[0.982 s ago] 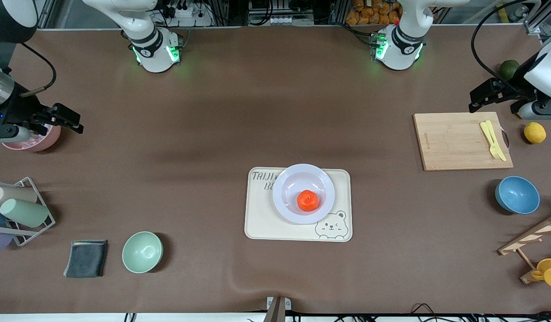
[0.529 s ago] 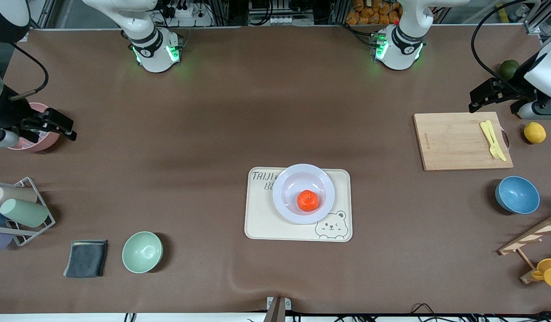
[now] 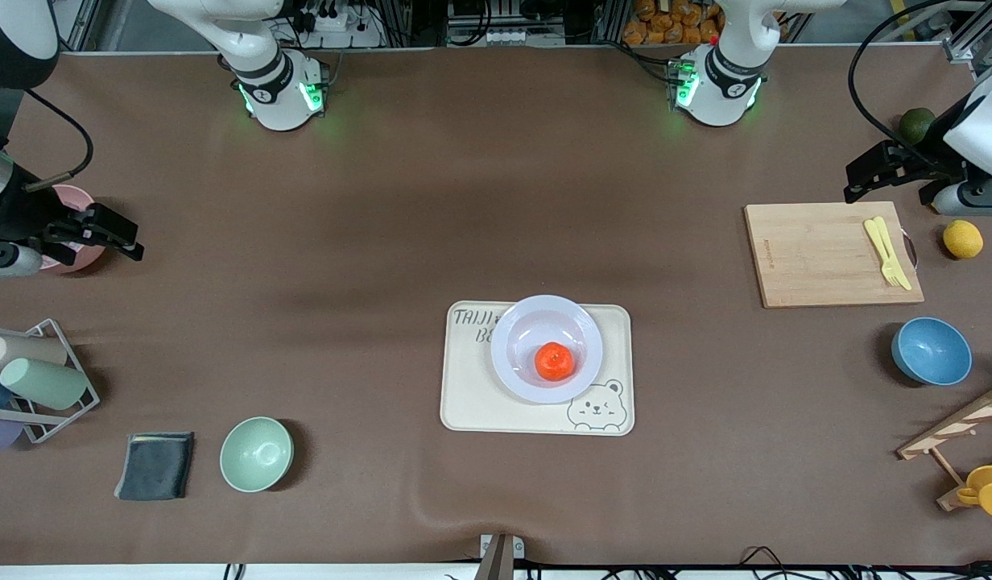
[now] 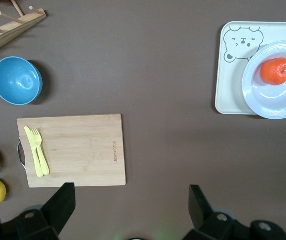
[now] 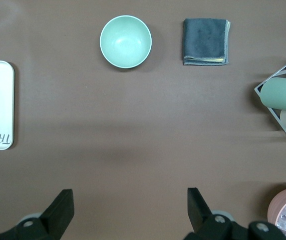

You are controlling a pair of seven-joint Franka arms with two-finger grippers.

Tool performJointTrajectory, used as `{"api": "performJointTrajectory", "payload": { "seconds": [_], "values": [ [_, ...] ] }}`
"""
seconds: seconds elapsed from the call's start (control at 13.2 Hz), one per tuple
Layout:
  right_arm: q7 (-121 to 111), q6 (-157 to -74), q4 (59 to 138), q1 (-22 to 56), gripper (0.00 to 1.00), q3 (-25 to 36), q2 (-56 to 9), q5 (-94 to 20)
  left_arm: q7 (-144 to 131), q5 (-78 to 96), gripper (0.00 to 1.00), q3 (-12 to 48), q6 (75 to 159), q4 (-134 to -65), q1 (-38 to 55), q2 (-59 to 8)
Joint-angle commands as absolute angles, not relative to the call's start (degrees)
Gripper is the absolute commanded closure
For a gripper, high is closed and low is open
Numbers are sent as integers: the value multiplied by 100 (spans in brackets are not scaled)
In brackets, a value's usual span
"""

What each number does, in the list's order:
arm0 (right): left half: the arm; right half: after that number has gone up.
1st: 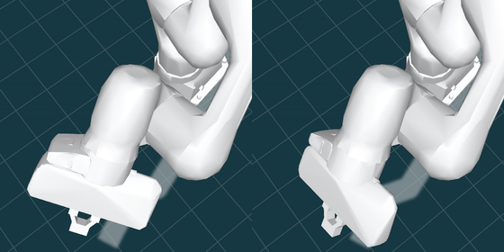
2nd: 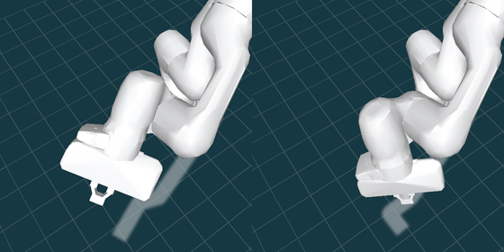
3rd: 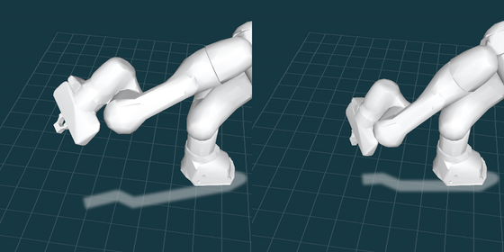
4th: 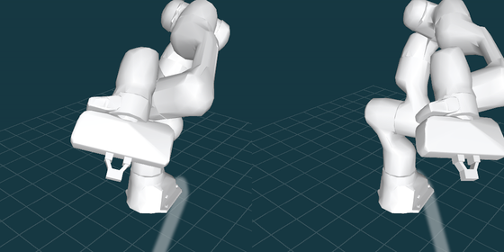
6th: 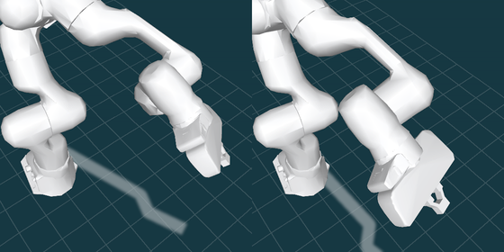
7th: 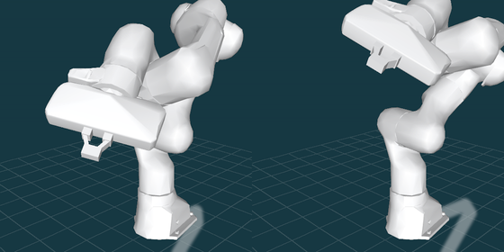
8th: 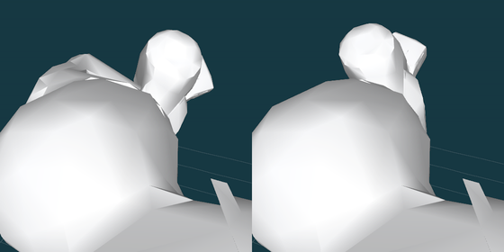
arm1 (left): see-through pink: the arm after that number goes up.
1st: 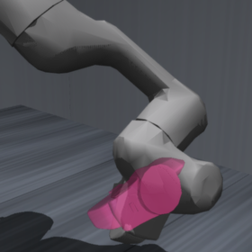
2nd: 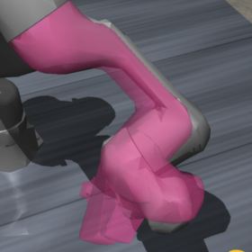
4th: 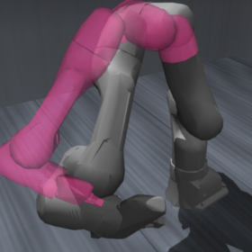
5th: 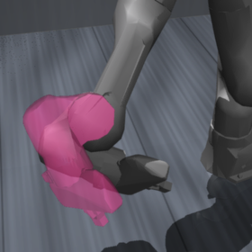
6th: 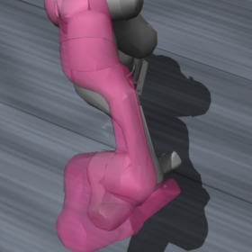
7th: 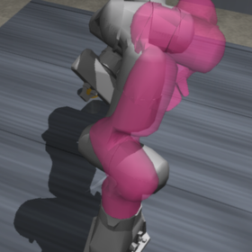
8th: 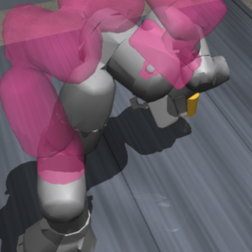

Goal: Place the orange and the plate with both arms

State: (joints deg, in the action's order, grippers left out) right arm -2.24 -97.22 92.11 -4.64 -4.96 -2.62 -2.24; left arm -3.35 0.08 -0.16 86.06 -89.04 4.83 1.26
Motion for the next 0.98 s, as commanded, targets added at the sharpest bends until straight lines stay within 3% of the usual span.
{"api": "performJointTrajectory", "payload": {
  "seconds": [0.0, 0.91],
  "values": [
    [-114, -9615, 9062, -448, 0, -519, -334, -105, -413, 132, 0, 0, 8648, -8930, 439, 167],
    [-79, -9536, 9079, -457, 0, -519, -343, -105, -413, 132, 0, 9, 8675, -8921, 439, 167]
  ]
}}
